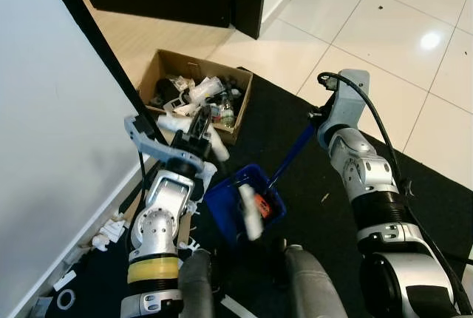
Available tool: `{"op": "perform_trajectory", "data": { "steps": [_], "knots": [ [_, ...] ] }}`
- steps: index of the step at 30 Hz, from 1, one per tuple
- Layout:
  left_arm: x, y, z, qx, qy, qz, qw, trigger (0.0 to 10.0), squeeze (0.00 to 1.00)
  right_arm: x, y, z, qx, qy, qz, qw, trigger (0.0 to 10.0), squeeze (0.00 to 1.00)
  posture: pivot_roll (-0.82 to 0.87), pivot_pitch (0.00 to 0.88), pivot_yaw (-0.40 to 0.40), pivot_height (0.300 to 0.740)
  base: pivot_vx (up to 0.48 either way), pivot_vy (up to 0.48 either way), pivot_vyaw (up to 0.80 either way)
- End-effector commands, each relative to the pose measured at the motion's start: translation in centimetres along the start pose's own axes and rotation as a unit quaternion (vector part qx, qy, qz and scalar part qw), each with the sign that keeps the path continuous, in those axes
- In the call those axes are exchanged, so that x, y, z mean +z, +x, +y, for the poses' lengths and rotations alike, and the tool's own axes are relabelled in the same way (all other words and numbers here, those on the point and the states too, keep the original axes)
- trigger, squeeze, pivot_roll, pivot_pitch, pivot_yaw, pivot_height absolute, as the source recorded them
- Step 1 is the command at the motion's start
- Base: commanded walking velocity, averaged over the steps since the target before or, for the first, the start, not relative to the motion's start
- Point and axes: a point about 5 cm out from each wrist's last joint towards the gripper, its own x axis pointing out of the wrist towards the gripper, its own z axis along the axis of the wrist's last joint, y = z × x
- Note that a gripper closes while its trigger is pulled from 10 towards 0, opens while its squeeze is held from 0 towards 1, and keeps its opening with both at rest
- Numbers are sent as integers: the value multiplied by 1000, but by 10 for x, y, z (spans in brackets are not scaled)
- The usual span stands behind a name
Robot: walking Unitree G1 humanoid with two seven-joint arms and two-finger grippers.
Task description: Sweep floor
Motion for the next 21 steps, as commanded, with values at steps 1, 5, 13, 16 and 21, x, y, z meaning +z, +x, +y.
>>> {"op": "perform_trajectory", "data": {
  "steps": [1,5,13,16,21],
  "knots": [
    [-5,-1,-14,-21,-33,-28,999,10000,0,-41,-3,-3,-2,20,83,996,10000,0,-44,313,-21,740,0,0,0],
    [31,-11,-14,-26,127,-6,991,10000,0,-40,-3,-2,-1,21,82,996,10000,0,-31,314,-18,740,0,0,0],
    [104,-49,2,56,324,16,944,10000,0,-42,-2,0,2,23,84,996,10000,0,-12,317,-15,740,0,0,0],
    [114,-63,17,103,358,19,928,10000,0,-42,-2,0,3,23,85,996,10000,0,-15,318,-18,740,0,0,0],
    [117,-70,34,147,343,-4,928,10000,0,-42,-2,-1,2,21,85,996,10000,0,-20,318,-20,740,0,0,0]
  ]
}}
